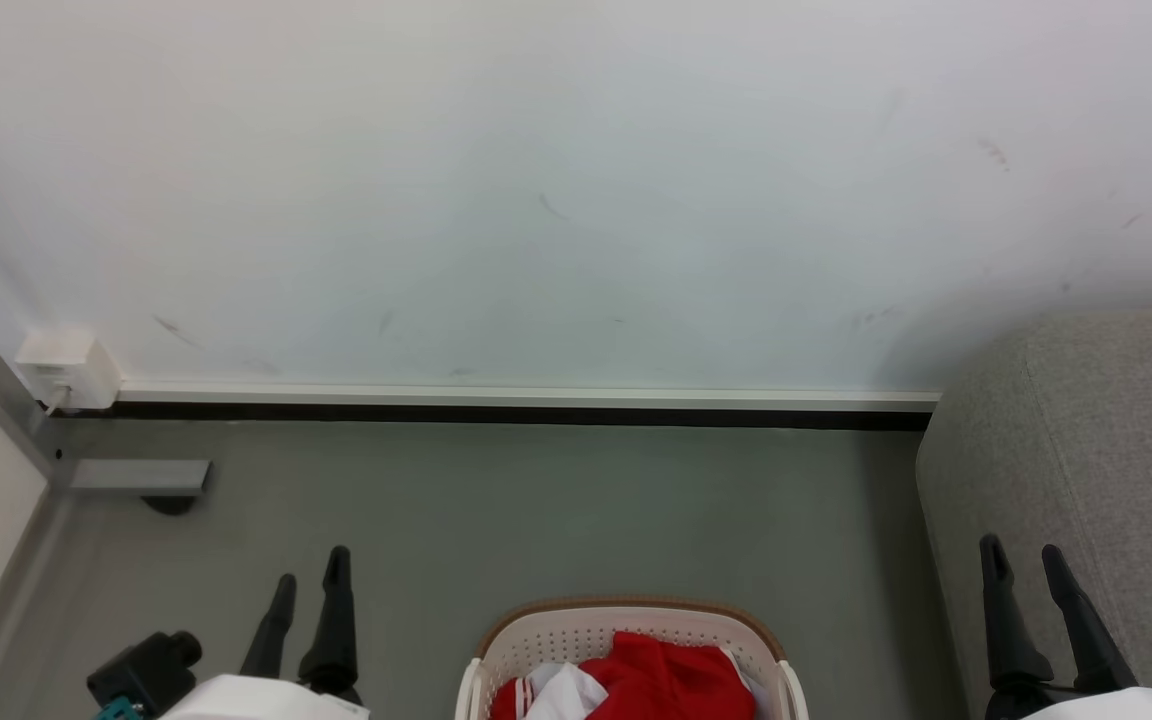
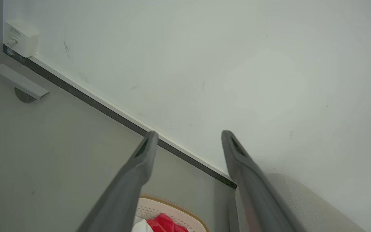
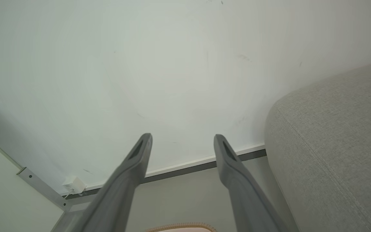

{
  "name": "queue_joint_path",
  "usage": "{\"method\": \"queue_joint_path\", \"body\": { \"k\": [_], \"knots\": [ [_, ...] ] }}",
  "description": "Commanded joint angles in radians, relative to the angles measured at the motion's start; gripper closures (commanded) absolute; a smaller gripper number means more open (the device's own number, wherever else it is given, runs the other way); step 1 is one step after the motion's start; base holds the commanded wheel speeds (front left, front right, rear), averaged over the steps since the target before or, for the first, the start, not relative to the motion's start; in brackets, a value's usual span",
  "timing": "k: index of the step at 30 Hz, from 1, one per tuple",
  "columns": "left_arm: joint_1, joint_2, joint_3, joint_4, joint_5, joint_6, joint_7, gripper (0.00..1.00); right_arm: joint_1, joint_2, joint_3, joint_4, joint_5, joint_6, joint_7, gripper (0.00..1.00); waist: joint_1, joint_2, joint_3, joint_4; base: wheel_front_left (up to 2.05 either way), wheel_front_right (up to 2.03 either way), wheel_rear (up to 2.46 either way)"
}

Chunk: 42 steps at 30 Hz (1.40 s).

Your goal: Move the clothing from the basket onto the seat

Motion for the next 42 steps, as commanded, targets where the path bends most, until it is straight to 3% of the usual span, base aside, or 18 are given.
{"method": "queue_joint_path", "body": {
  "k": [1,17,42],
  "knots": [
    [0.000,0.012,-0.003,-0.013,0.048,0.004,-0.014,0.00,-0.001,-0.012,0.001,-0.008,-0.041,-0.001,-0.012,0.00,0.0000,0.0000,0.000,0.000,0.00,0.00,0.00],
    [0.012,0.032,-0.030,0.004,0.244,0.028,-0.057,0.00,0.012,-0.009,-0.011,0.003,-0.226,-0.001,-0.056,0.00,0.0000,0.0000,0.000,0.004,0.00,0.00,0.00],
    [0.027,0.060,-0.042,0.001,0.485,0.072,-0.113,0.00,0.030,0.015,-0.082,0.035,-0.354,-0.002,-0.112,0.00,0.0000,0.0000,0.004,0.006,0.00,0.00,0.00]
  ]
}}
